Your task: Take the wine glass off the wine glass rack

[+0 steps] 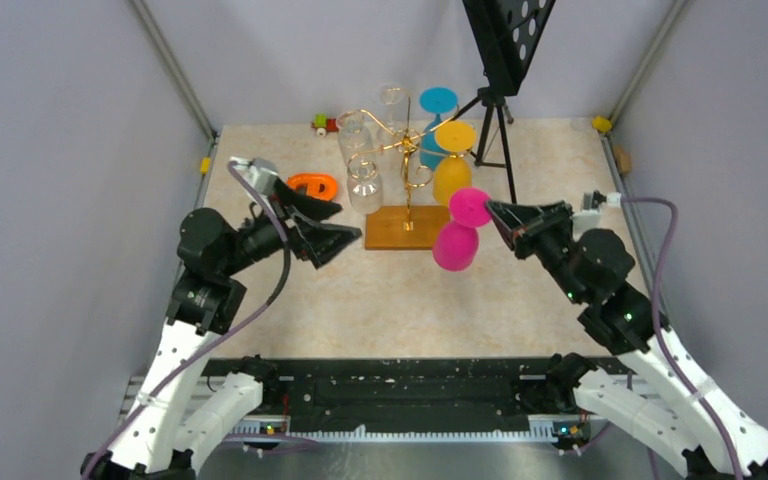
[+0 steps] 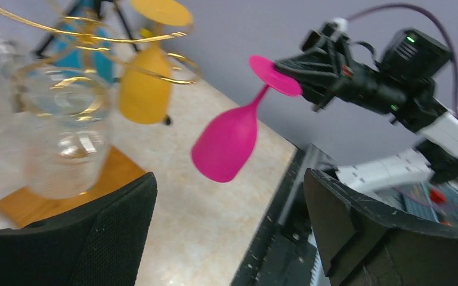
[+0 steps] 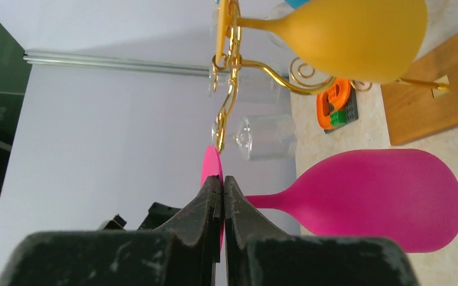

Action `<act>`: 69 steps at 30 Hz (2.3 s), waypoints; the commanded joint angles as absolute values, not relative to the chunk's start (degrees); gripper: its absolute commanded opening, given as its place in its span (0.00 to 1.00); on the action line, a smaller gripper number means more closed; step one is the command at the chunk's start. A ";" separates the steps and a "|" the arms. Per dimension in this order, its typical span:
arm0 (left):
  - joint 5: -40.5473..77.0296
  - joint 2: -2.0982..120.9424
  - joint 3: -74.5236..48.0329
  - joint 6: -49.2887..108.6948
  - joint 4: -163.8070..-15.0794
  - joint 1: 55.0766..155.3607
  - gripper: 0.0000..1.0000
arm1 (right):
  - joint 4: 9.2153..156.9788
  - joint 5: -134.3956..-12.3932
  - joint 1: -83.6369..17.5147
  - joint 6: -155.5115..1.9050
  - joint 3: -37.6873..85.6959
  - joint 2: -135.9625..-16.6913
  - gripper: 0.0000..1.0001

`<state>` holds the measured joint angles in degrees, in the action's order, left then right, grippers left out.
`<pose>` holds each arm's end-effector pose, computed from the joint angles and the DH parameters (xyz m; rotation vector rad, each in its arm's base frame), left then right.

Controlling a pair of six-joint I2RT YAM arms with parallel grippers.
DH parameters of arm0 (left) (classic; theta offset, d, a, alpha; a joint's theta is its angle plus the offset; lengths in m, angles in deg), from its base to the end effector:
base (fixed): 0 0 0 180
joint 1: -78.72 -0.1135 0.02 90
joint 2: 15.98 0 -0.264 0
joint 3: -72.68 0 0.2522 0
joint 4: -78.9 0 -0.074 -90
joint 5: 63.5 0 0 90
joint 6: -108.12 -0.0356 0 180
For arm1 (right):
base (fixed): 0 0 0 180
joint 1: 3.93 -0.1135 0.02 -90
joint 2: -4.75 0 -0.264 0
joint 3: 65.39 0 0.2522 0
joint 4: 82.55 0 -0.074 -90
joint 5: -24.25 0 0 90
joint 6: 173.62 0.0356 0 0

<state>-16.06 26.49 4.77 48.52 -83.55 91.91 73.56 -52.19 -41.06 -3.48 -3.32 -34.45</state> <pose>0.1428 -0.0582 0.4138 0.4213 1.5203 -1.1347 0.1297 0.0877 0.3764 0.8384 1.5658 1.3706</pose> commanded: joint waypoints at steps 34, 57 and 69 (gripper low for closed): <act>-8.09 48.36 4.18 107.90 -135.18 116.98 0.62 | 103.15 -63.59 -41.88 3.39 -5.70 -27.40 0.00; -9.45 46.29 0.51 97.21 -136.86 116.17 0.00 | 87.82 -53.39 -41.90 0.62 -6.86 -24.05 0.61; 38.54 35.38 -20.33 40.40 -73.19 114.99 0.00 | 68.78 -41.15 -41.90 -12.78 0.64 -22.86 0.80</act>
<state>10.84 39.76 -15.23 63.57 -91.46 115.27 73.58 -46.01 -41.32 -5.82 -3.36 -23.15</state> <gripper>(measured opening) 0.026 0.797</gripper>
